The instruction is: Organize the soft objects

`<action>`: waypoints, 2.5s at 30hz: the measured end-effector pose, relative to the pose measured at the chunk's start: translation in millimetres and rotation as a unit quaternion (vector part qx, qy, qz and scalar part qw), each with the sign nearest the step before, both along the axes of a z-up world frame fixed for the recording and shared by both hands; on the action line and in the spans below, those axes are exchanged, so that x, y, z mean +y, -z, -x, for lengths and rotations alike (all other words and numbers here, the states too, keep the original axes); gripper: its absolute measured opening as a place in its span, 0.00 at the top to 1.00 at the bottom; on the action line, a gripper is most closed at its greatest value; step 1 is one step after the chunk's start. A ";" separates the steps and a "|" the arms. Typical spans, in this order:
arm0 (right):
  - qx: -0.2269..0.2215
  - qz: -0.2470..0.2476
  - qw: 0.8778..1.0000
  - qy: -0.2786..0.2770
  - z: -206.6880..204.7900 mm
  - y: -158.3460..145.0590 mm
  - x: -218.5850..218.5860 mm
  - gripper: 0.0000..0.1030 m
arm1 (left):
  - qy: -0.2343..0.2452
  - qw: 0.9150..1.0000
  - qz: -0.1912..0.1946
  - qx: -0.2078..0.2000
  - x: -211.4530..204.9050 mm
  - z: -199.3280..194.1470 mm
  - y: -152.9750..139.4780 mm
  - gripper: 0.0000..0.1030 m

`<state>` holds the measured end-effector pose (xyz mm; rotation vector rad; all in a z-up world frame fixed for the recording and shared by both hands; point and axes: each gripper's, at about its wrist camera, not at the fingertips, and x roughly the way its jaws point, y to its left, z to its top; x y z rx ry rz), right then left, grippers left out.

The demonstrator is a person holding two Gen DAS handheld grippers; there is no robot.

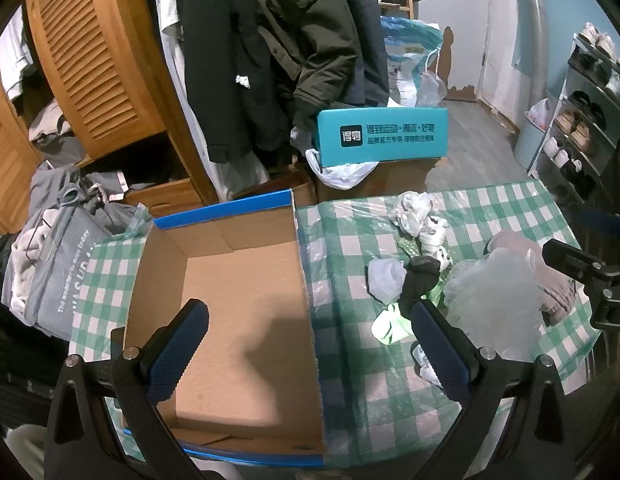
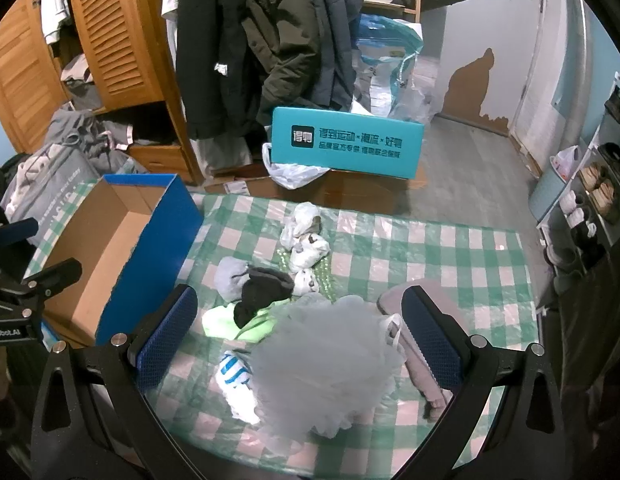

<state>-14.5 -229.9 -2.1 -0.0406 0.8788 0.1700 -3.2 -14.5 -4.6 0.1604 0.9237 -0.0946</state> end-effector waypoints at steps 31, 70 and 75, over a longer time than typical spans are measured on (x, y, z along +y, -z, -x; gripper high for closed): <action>0.034 0.005 0.996 0.081 -6.2 28.6 -91.4 0.02 | 0.024 0.997 -0.016 0.074 -53.3 -41.1 45.3 0.01; 0.215 0.077 0.969 0.096 -55.6 167.4 -161.7 0.02 | 0.057 0.983 -0.058 0.162 -88.4 -109.3 146.3 0.01; 0.237 0.083 0.963 0.094 -58.5 184.3 -161.0 0.02 | 0.054 0.984 -0.068 0.156 -84.3 -118.4 151.4 0.01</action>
